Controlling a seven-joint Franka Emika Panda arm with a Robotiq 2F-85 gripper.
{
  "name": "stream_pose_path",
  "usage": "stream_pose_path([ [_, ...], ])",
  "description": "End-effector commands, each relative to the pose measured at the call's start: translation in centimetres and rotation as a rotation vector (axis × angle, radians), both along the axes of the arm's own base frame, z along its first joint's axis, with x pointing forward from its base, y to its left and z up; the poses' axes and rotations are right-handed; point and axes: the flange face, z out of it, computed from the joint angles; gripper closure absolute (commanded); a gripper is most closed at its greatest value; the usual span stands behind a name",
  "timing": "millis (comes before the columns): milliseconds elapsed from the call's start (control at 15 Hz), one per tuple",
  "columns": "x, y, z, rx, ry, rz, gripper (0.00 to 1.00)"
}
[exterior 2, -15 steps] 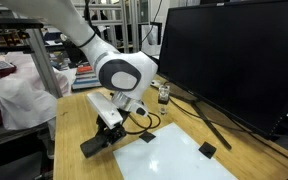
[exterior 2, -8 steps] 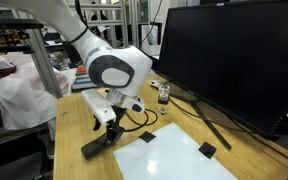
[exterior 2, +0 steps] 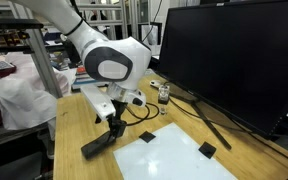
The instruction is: Erase the whiteboard with the duster
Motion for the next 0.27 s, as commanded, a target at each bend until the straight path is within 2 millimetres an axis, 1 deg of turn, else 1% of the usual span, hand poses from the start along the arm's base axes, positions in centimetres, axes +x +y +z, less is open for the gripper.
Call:
stream_pose_path([
  [0, -0.01, 0.01, -0.01, 0.000, 0.002, 0.000, 0.00],
  [200, -0.08, -0.01, -0.09, -0.001, 0.002, 0.000, 0.00],
])
